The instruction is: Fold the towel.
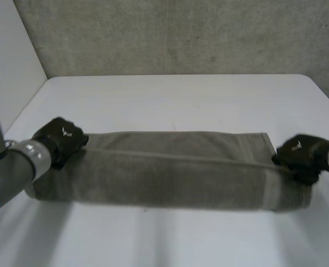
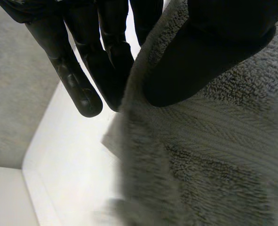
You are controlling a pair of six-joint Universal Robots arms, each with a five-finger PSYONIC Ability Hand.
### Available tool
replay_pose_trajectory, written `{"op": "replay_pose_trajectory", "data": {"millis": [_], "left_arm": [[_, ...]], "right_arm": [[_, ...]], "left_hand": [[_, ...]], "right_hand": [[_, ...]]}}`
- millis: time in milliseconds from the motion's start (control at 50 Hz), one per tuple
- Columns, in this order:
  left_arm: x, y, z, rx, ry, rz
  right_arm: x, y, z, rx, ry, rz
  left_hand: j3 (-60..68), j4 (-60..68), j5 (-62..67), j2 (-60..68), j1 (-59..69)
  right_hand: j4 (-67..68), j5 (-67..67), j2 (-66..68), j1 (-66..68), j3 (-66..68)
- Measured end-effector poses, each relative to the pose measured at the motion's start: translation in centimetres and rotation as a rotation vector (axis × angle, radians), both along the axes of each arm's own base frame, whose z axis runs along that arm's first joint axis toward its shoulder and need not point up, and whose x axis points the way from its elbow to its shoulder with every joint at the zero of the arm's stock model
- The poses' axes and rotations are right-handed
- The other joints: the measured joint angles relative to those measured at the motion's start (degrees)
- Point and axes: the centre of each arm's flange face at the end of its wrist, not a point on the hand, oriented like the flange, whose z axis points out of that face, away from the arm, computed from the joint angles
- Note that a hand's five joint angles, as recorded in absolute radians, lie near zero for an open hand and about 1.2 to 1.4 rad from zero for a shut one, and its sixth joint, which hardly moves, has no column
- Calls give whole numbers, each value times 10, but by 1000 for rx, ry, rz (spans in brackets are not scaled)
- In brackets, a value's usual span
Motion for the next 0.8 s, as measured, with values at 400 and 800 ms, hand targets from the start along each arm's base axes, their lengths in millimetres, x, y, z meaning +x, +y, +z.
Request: {"op": "replay_pose_trajectory", "data": {"millis": [400,800], "left_arm": [[-45,-113,-53,-143,25,27],[-60,-84,-36,-129,79,21]], "right_arm": [[67,-95,-51,-502,-37,-61],[59,-74,-17,-481,-188,-167]], "left_hand": [[-72,-73,-70,-73,-63],[-601,-601,-579,-602,-589]], "right_hand": [[-51,-34,-46,-2,-49],[-552,-543,-543,-426,-558]]}}
